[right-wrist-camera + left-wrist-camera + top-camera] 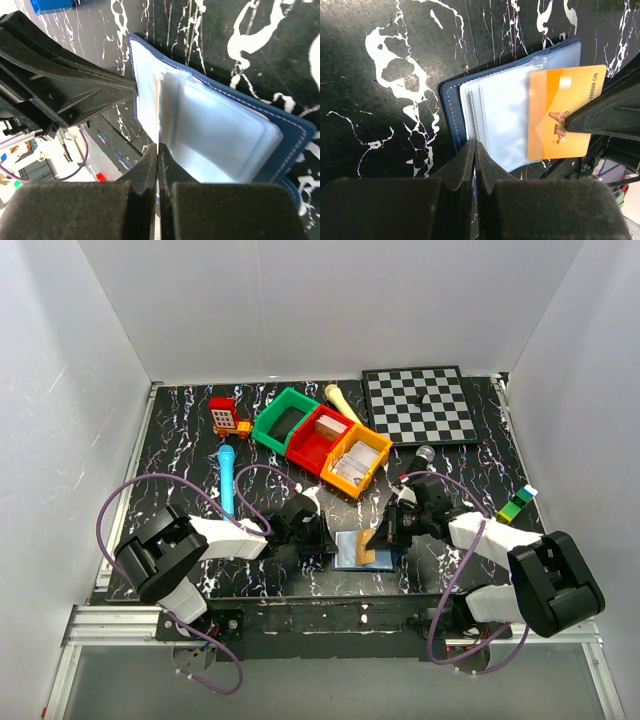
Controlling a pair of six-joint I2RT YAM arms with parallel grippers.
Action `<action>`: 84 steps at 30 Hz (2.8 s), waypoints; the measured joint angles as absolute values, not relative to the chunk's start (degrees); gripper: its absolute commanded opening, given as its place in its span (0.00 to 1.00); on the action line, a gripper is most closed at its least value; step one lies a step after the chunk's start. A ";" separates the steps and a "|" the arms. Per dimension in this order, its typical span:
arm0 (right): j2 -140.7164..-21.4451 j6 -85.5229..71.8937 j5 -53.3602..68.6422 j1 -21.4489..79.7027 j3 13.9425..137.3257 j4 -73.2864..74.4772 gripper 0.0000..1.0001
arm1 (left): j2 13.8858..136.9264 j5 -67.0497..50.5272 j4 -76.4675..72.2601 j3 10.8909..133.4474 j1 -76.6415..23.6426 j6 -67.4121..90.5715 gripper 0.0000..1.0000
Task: Take the credit cards out of the card holder
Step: Remove the credit card from the card holder, then place the credit card in the storage box.
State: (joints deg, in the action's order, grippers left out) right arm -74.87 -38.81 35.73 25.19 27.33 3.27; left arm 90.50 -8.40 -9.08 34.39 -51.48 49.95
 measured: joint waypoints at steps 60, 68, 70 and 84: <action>-60.93 -45.04 48.25 38.35 42.39 -11.35 0.01 | 45.01 -22.98 -36.45 14.04 -46.70 47.94 0.40; -62.48 -45.23 48.25 38.79 42.39 -12.10 0.19 | 44.84 -23.35 -38.20 14.11 -46.70 47.55 0.00; -62.48 -44.86 48.14 38.79 42.41 -12.08 0.52 | 44.58 -23.42 -38.02 14.37 -46.70 47.37 0.00; -57.12 -26.24 37.06 33.39 65.10 26.13 0.86 | 51.94 -50.52 -9.69 35.38 -37.58 36.18 0.00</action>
